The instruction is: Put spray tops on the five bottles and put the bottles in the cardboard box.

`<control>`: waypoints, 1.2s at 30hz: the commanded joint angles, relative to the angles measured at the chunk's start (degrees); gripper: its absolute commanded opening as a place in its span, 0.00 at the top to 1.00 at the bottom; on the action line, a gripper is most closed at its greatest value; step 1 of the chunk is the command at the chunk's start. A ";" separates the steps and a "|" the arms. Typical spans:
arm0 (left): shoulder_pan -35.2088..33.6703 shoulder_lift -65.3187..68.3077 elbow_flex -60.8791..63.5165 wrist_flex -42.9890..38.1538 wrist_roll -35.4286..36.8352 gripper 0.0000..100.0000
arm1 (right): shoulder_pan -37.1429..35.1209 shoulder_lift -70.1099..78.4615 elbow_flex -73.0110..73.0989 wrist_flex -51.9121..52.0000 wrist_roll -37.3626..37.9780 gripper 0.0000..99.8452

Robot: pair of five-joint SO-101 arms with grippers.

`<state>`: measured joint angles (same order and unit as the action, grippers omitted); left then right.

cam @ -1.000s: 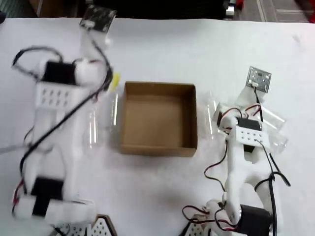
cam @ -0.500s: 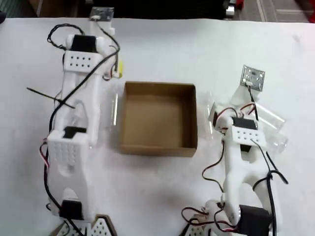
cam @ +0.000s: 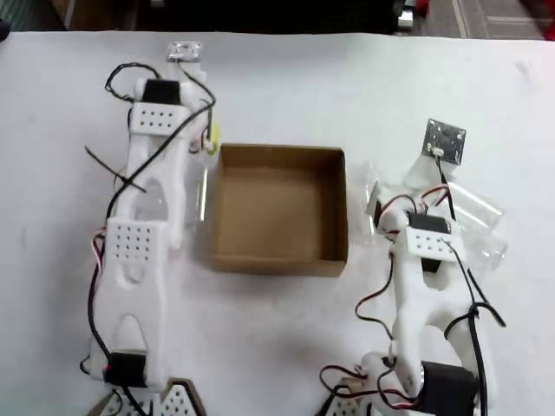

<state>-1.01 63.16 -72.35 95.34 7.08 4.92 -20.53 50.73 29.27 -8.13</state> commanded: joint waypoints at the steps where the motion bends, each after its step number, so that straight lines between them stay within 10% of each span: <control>1: 0.31 1.10 -8.18 1.67 0.62 0.83 | -0.31 -0.31 -0.44 -1.10 0.00 0.91; 36: 4.26 5.67 -7.30 -1.05 -5.01 0.85 | -0.31 -0.31 -0.44 -1.01 0.00 0.91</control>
<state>2.15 70.81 -79.03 95.25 2.42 4.92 -20.53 50.73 29.27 -8.13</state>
